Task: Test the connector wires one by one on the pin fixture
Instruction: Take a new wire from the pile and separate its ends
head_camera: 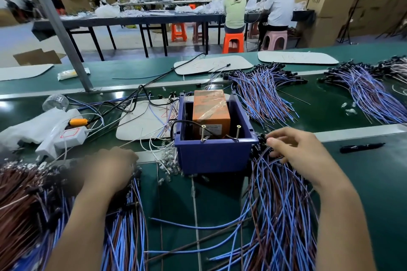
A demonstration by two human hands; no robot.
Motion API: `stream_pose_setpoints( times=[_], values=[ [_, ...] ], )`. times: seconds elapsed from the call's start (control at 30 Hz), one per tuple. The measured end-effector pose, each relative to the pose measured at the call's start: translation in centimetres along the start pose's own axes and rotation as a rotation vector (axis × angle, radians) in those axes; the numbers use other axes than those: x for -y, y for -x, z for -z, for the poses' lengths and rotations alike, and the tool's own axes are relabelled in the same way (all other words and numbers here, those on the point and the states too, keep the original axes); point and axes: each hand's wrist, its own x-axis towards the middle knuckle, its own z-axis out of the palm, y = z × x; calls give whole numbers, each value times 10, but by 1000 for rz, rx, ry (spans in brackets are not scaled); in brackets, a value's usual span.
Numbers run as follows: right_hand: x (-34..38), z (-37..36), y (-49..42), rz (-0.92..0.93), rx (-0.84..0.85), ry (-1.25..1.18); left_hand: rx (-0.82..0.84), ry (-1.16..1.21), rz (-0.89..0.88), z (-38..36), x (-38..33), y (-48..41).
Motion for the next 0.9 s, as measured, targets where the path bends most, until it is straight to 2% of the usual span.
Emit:
stream_pose_setpoints(
  times=[0.17, 0.23, 0.33, 0.43, 0.6, 0.9],
  values=[
    [38, -40, 22, 93, 607, 129, -42, 61, 26, -4, 2, -4],
    [49, -77, 30, 237, 711, 240, -44, 73, 30, -4, 1, -4],
    [56, -147, 48, 479, 705, 254, -46, 70, 20, -4, 0, -4],
    [47, -198, 69, 580, 663, 235, -62, 105, 12, -4, 2, -4],
    [29, -229, 83, 630, 618, 417, -78, 183, 2, -5, 4, -4],
    [25, -229, 80, 659, 545, 471, -95, 218, 2, -4, 3, -3]
  ],
)
